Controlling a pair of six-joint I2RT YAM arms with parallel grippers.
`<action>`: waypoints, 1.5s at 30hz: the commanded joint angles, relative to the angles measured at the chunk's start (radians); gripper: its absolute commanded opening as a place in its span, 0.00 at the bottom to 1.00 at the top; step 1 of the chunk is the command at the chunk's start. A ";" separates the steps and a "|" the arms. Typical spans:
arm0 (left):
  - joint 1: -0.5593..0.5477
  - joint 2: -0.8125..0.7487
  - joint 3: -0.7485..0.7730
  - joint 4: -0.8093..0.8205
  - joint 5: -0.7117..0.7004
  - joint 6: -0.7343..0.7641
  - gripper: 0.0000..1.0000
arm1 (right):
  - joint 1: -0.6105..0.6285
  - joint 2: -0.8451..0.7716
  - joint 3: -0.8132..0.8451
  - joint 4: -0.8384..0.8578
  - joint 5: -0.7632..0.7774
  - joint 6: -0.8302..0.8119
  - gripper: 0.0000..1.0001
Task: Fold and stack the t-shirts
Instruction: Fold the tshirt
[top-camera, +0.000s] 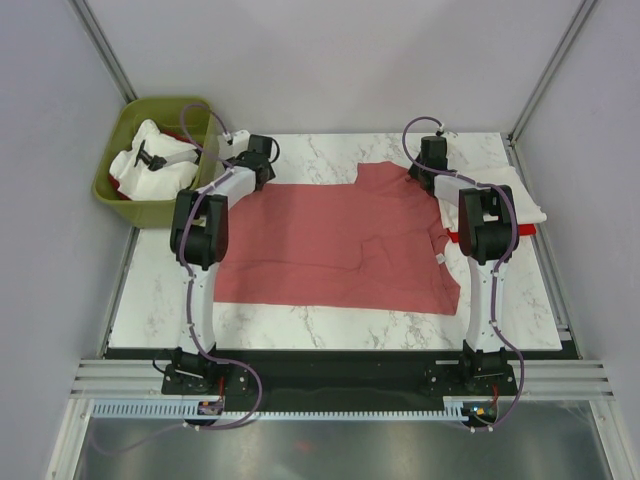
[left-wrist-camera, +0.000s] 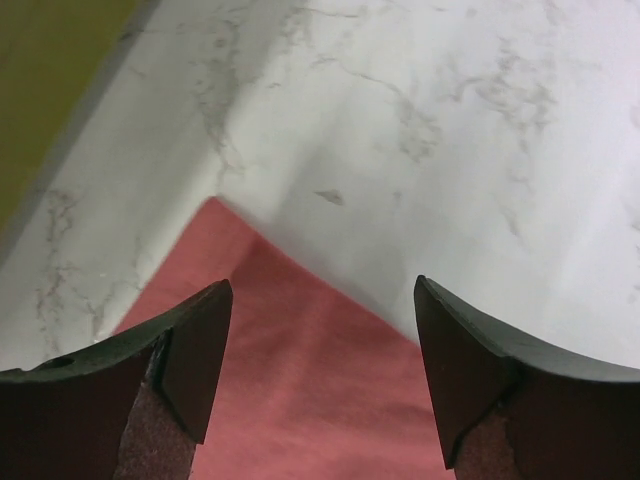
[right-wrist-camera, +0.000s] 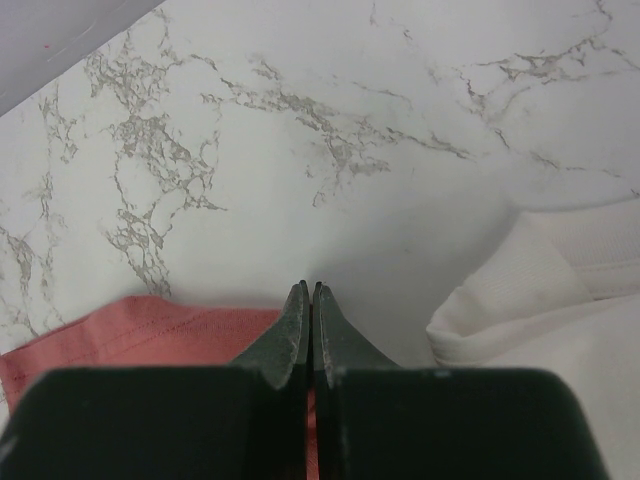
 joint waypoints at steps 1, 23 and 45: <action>-0.028 -0.077 0.013 0.083 -0.054 0.126 0.81 | 0.001 -0.028 -0.005 -0.034 0.009 -0.004 0.02; 0.031 0.071 0.227 -0.237 0.104 0.039 0.73 | -0.004 -0.028 -0.005 -0.035 0.000 0.002 0.02; 0.055 0.184 0.408 -0.469 0.211 0.044 0.51 | -0.004 -0.028 -0.008 -0.035 -0.006 0.002 0.03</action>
